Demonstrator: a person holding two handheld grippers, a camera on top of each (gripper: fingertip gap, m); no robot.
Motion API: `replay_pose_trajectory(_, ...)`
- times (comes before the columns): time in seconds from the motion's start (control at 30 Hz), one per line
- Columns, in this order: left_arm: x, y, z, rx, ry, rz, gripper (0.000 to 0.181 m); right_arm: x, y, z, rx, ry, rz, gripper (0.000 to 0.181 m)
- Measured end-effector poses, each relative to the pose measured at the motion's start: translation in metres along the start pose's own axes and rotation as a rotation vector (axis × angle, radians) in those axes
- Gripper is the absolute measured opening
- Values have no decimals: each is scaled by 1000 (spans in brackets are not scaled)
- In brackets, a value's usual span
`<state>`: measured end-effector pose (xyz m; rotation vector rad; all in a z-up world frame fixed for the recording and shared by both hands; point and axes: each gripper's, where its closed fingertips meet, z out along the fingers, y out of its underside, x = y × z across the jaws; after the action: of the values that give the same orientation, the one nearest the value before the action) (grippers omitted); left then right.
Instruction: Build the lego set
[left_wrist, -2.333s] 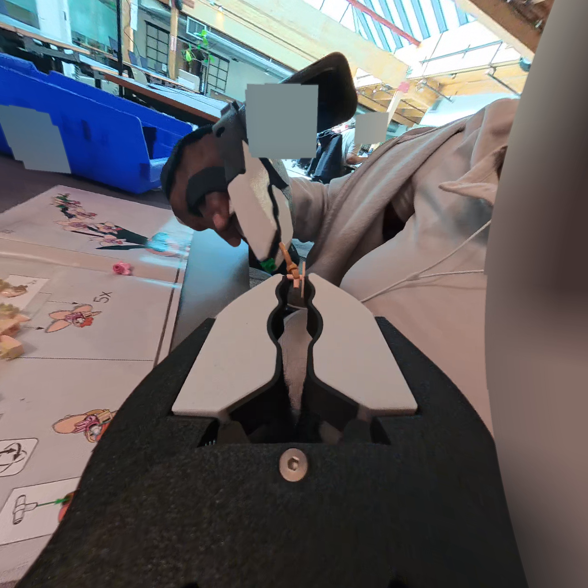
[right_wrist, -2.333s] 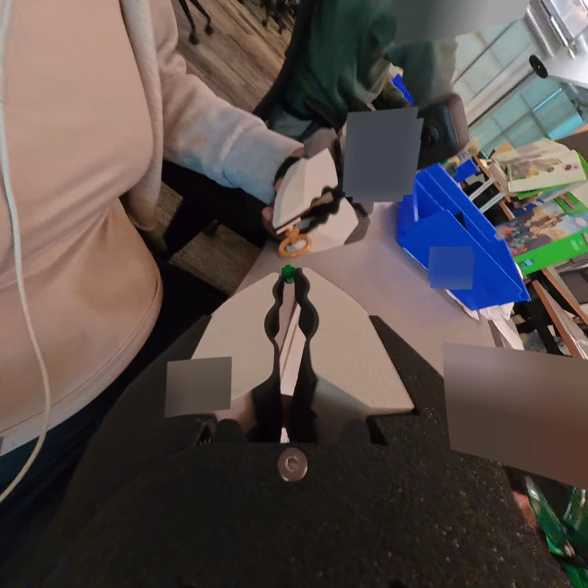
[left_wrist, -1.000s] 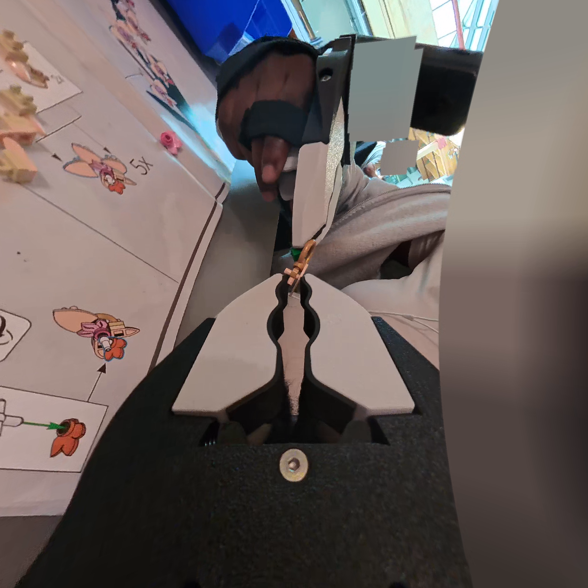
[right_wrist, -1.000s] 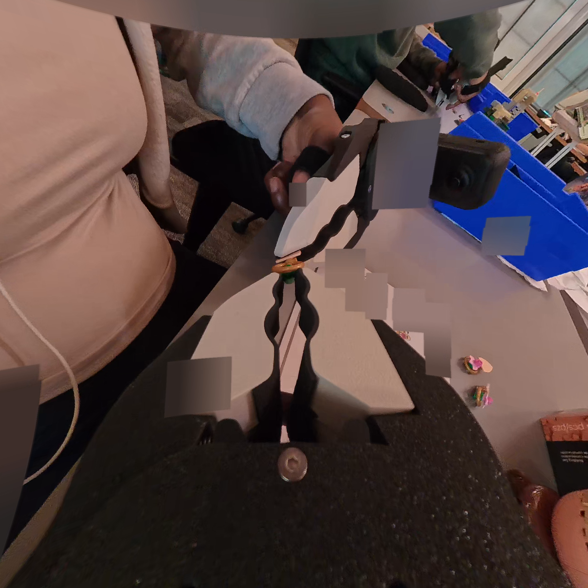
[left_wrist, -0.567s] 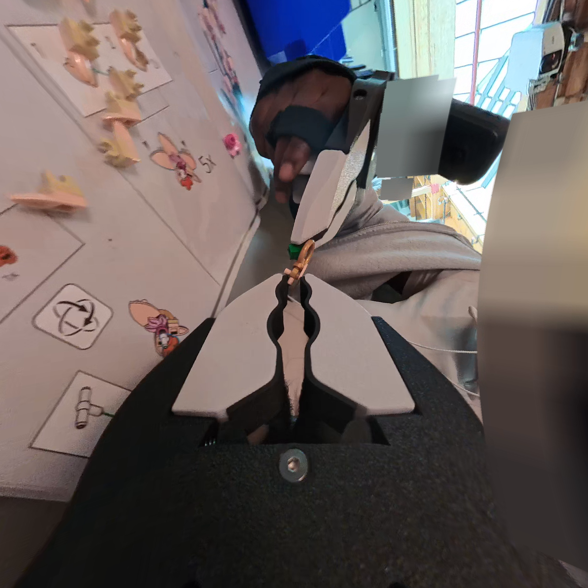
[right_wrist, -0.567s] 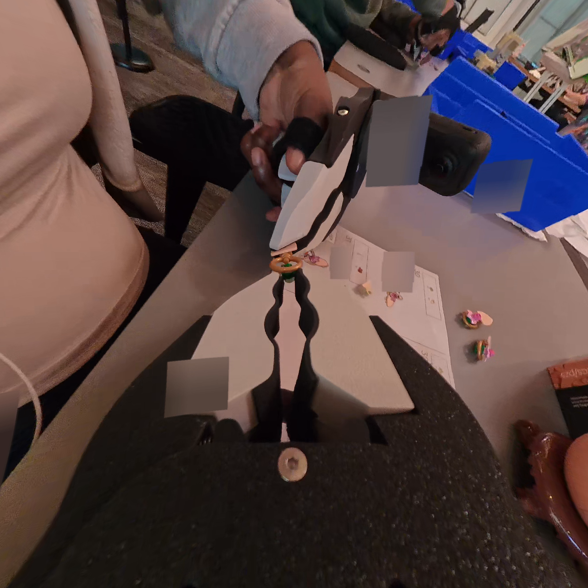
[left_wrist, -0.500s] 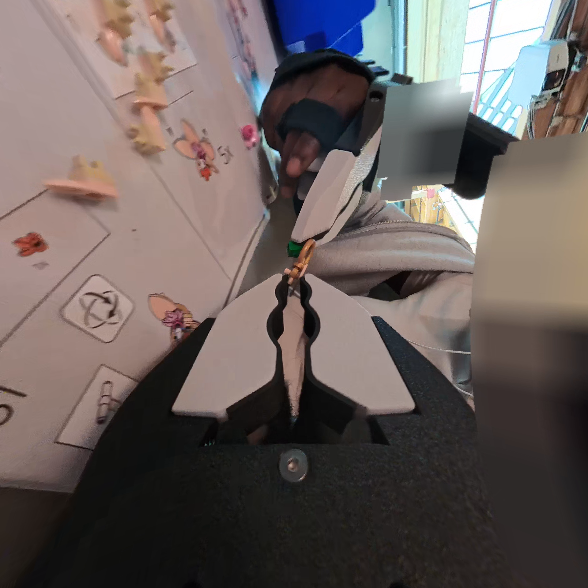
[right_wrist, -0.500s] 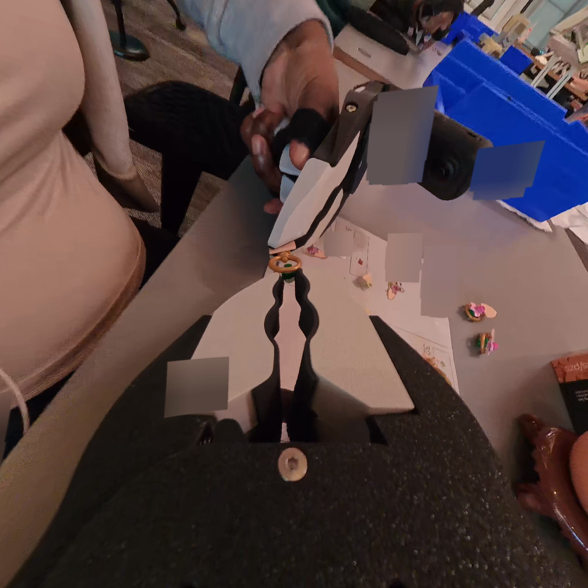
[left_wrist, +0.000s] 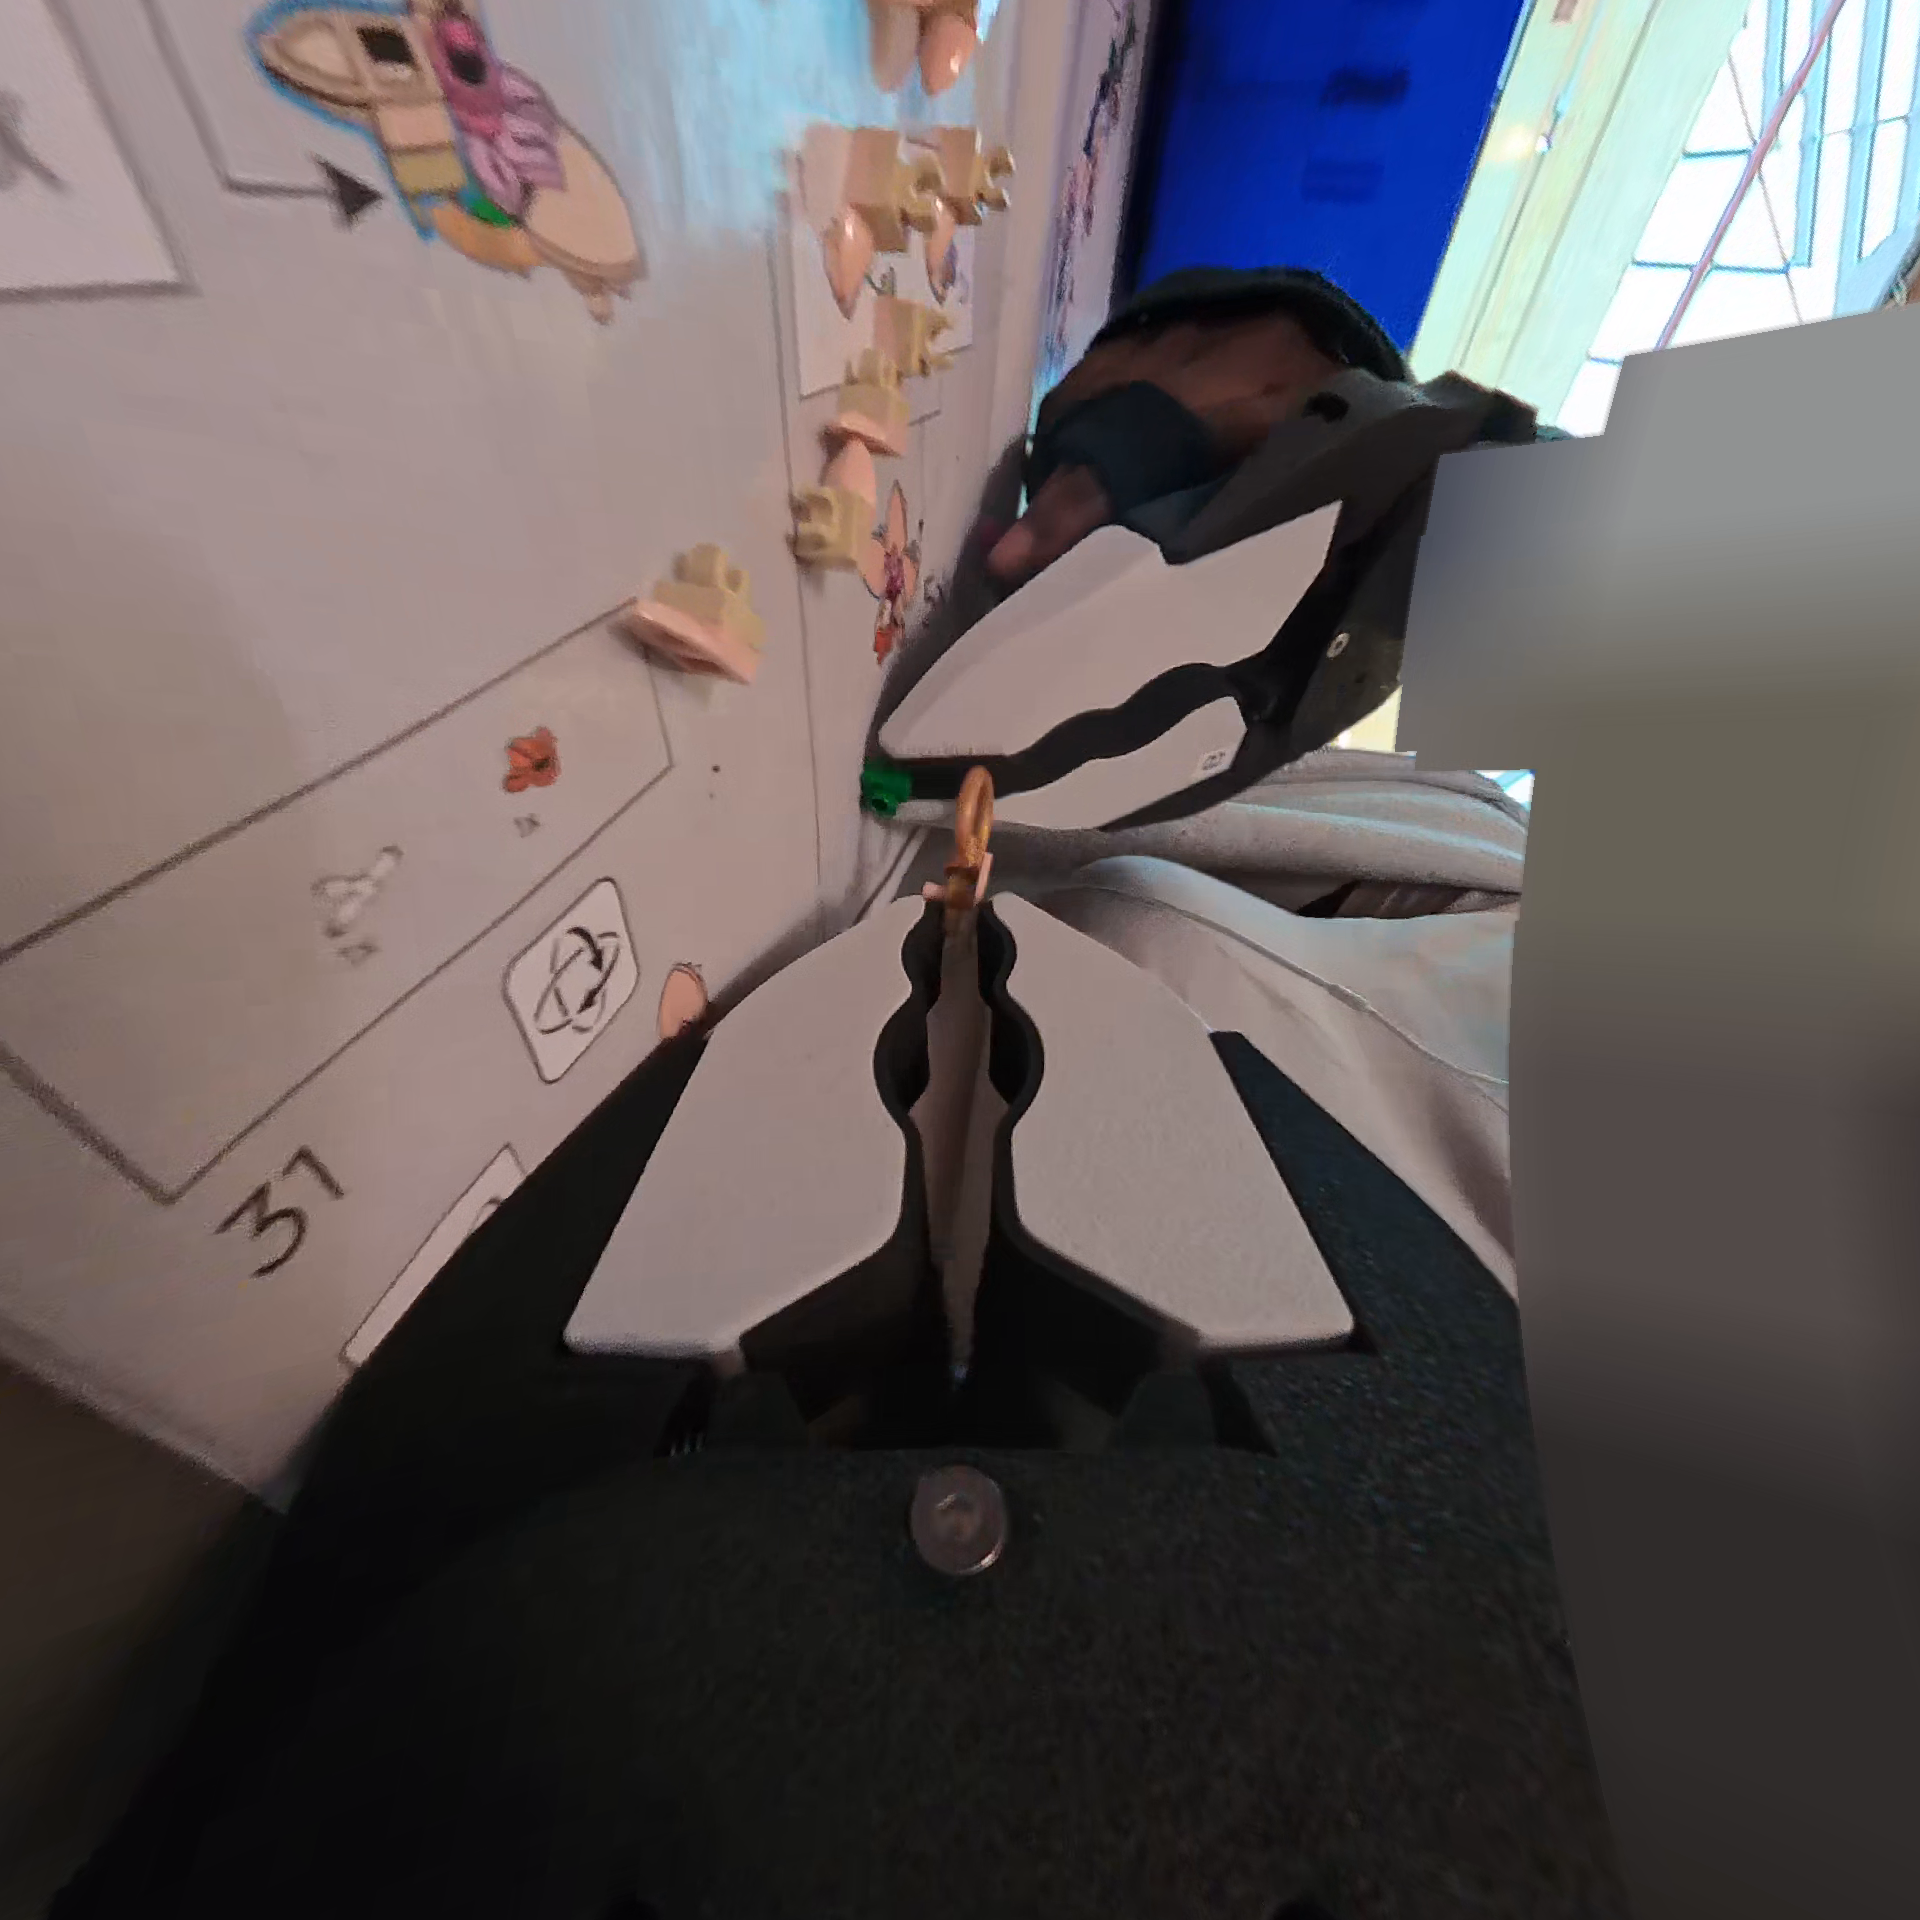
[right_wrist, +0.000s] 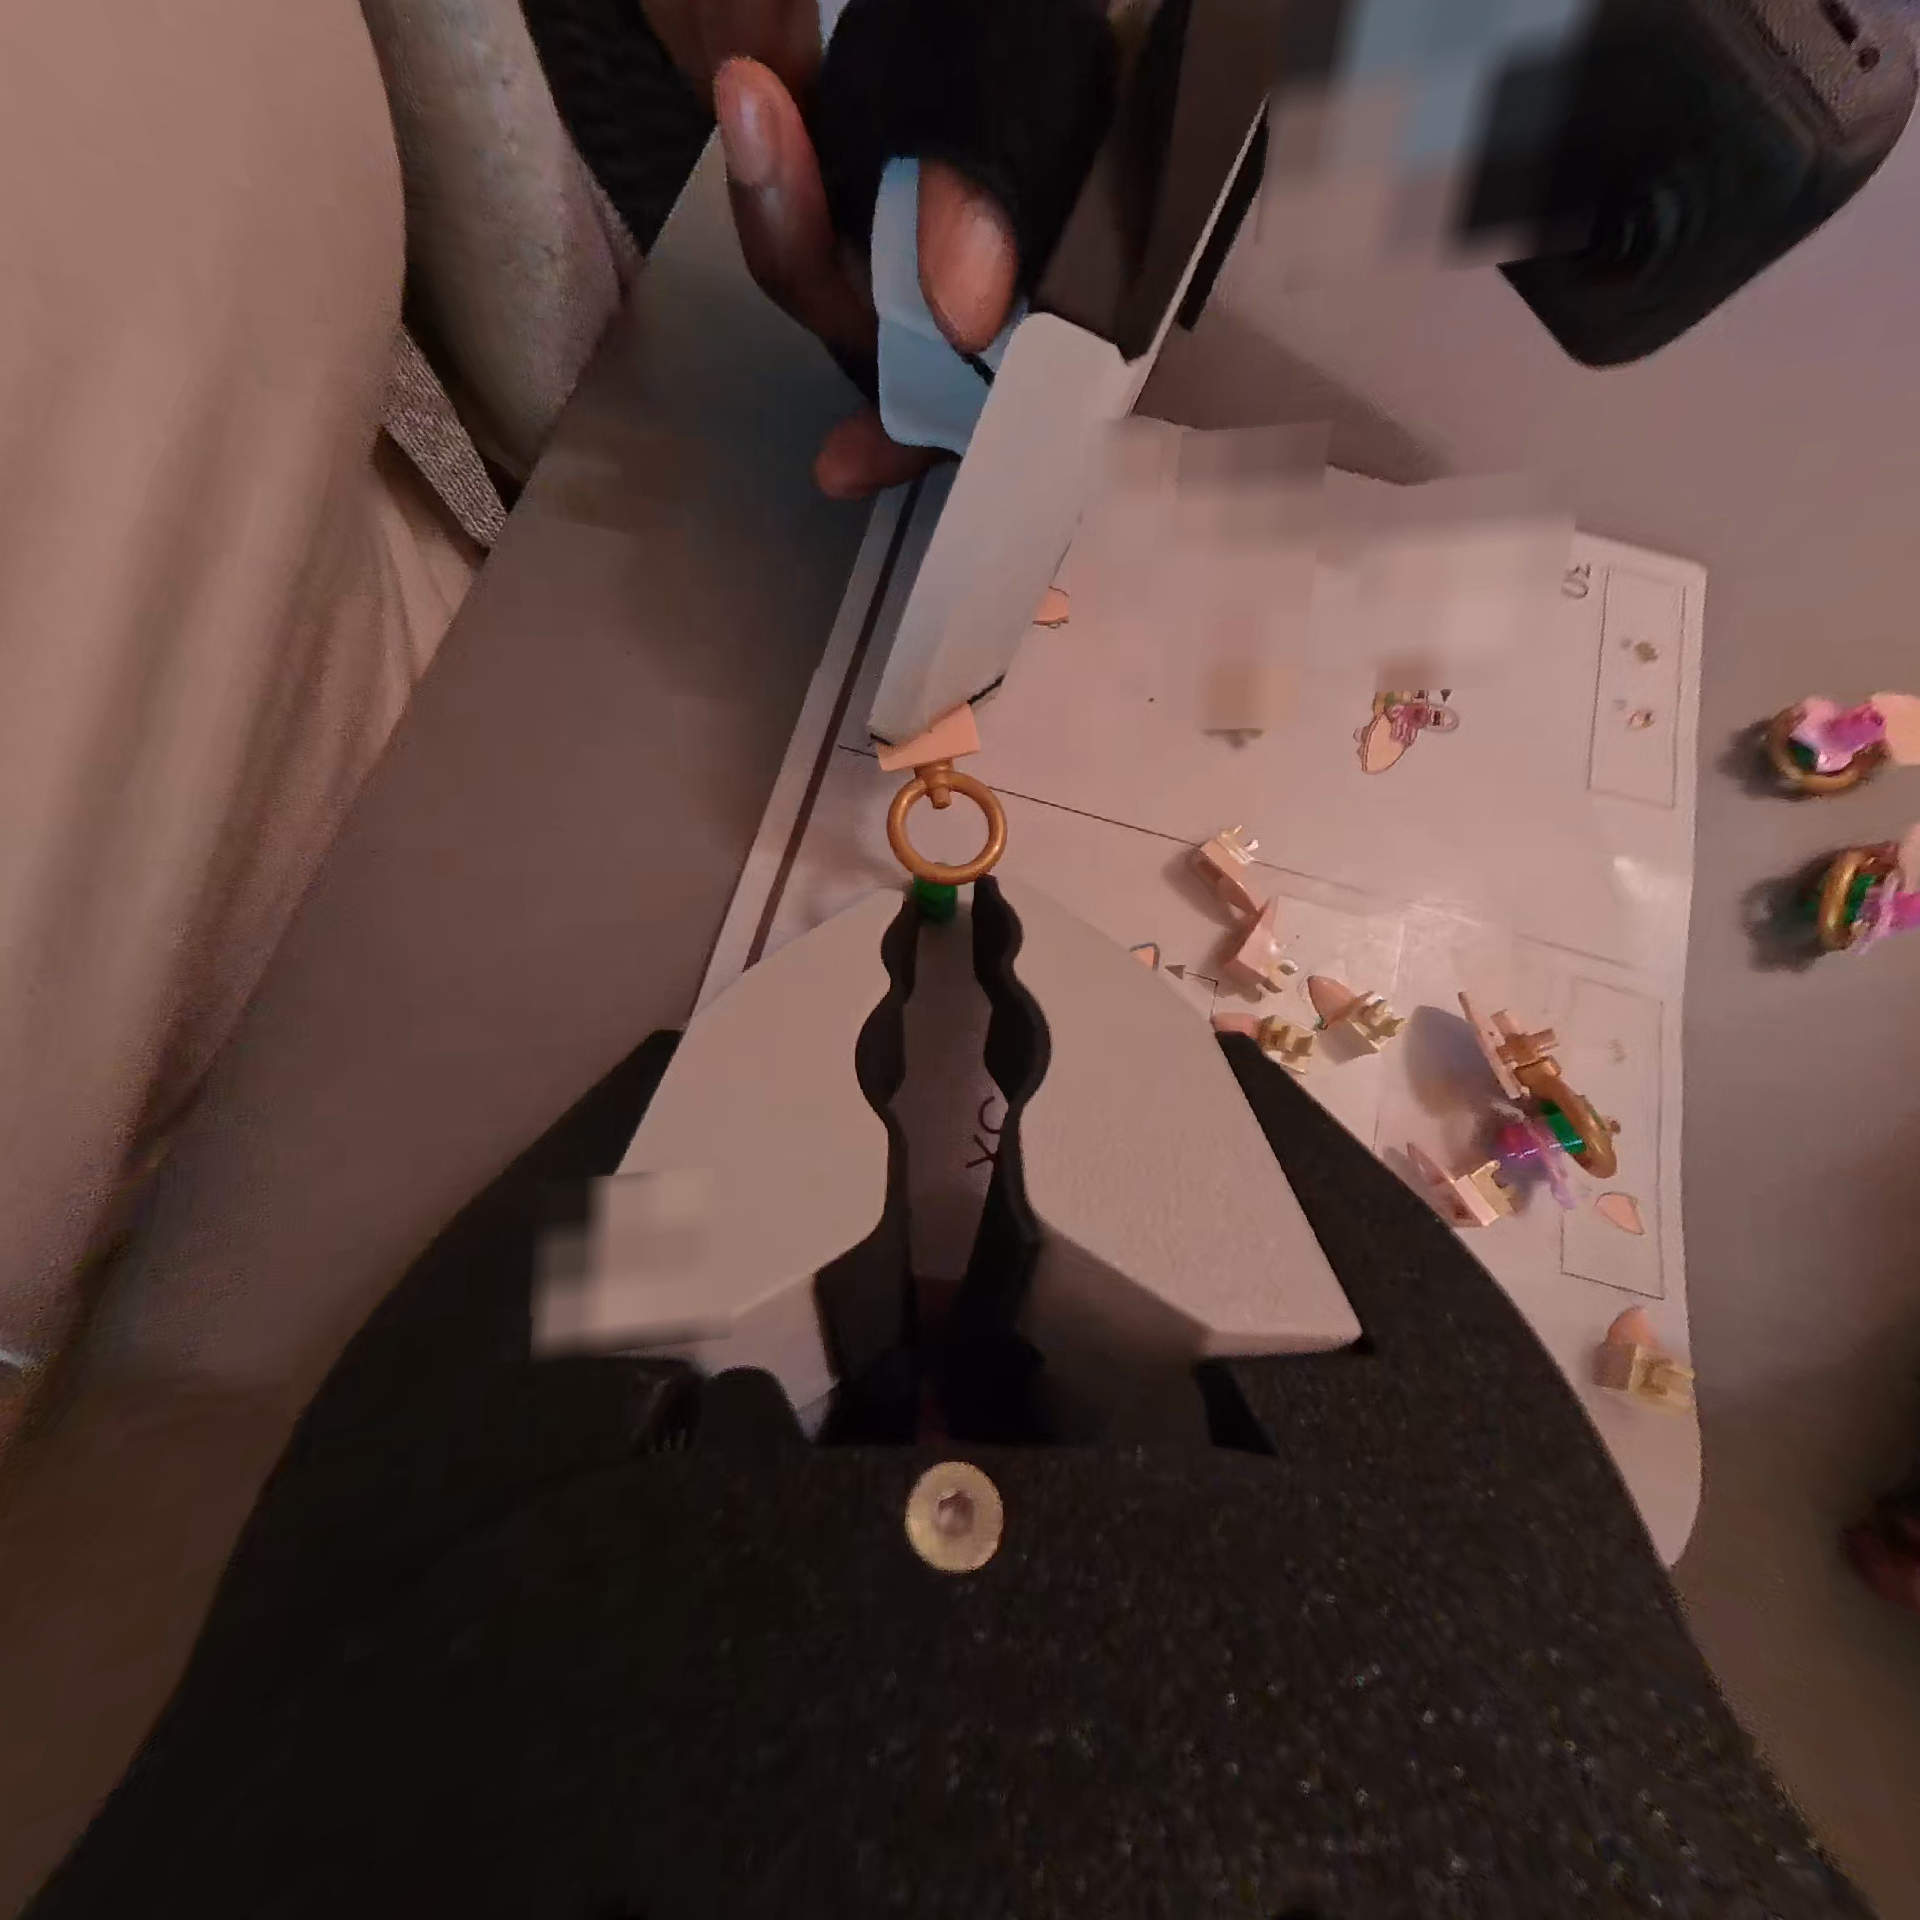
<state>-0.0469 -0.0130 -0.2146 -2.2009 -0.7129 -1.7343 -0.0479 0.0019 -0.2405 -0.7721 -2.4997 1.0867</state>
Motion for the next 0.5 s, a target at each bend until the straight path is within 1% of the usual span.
replay_pose_trajectory(0.07,-5,-2,-2,12,-42,0,6,0,0,0,2,-20,44,20)
replay_pose_trajectory(0.17,-10,-3,-4,20,-94,8,6,-4,3,-3,4,-47,68,24)
replay_pose_trajectory(0.23,-12,-2,-3,6,-115,19,6,0,5,-7,11,-12,83,23)
replay_pose_trajectory(0.33,-10,1,0,-22,-107,25,6,1,6,-11,32,13,102,15)
replay_pose_trajectory(0.4,-11,1,1,-32,-118,47,6,2,11,-12,9,28,96,16)
replay_pose_trajectory(0.47,-12,2,2,-37,-125,64,6,-1,10,-14,12,17,100,27)
replay_pose_trajectory(0.5,-12,2,2,-39,-125,66,6,-3,10,-15,6,14,100,29)
